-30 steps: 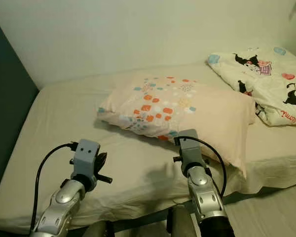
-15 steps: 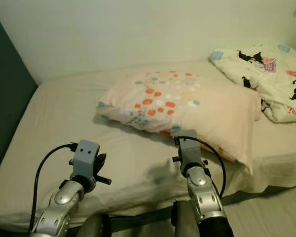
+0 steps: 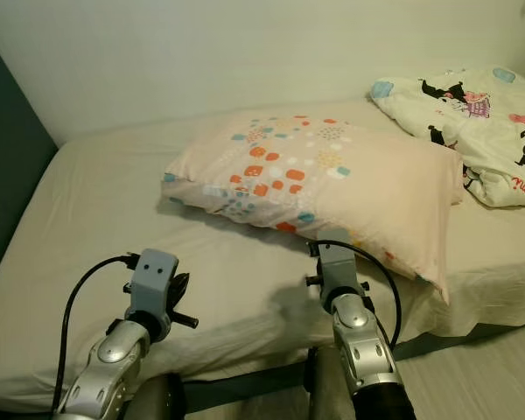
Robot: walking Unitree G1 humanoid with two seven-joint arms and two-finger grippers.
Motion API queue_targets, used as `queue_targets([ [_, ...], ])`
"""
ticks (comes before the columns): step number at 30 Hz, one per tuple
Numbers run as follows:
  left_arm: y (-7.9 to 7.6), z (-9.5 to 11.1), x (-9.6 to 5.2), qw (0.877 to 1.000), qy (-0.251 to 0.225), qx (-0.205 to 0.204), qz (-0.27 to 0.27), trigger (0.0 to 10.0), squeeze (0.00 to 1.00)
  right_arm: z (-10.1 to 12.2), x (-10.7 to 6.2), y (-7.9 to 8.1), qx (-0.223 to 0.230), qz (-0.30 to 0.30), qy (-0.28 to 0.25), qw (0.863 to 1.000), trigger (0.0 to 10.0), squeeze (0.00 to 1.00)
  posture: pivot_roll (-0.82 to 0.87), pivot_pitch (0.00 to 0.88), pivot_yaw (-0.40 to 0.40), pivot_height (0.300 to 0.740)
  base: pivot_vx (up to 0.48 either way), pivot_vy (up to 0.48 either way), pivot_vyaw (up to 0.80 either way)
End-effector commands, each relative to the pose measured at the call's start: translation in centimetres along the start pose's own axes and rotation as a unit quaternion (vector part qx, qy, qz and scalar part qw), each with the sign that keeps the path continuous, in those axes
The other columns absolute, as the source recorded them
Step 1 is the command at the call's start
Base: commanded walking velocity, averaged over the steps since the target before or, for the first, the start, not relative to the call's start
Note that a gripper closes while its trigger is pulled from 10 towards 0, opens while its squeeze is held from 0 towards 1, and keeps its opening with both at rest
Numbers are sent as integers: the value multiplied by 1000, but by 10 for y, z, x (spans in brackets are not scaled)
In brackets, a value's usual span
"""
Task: Clean up the room
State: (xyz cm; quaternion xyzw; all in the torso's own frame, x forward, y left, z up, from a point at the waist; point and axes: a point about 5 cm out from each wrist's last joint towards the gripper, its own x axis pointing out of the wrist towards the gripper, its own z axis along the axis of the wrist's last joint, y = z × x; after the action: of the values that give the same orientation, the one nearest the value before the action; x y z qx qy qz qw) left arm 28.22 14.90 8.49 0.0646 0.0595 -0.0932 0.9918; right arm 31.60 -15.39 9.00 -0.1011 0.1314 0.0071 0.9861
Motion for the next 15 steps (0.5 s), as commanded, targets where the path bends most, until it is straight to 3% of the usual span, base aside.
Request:
queue_targets([
  [1, 2, -7, -3, 1000, 16, 14, -5, 10000, 0, 2, 1, 1, -1, 6, -3, 1000, 10000, 0, -50, 108, 4, 556, 0, 0, 0],
  [8, 7, -4, -3, 999, 8, 29, -24, 10000, 0, 34, 28, -5, -37, 18, -9, 999, 10000, 0, -51, 117, 9, 556, 0, 0, 0],
  [9, 11, -2, -3, 999, 4, 30, -22, 10000, 0, 42, 35, -8, -69, 19, -8, 997, 10000, 745, -51, 127, 10, 556, 0, 0, 0],
  [10, 15, 1, -3, 999, -2, 28, -20, 10000, 0, 51, 43, -13, -109, 16, -9, 994, 10000, 1000, -49, 137, 7, 556, 0, 0, 0],
  [15, 25, 10, -5, 1000, -27, 5, -10, 10000, 0, 78, 57, -22, -227, 8, -20, 974, 10000, 1000, -32, 163, -20, 556, 0, 0, 0],
])
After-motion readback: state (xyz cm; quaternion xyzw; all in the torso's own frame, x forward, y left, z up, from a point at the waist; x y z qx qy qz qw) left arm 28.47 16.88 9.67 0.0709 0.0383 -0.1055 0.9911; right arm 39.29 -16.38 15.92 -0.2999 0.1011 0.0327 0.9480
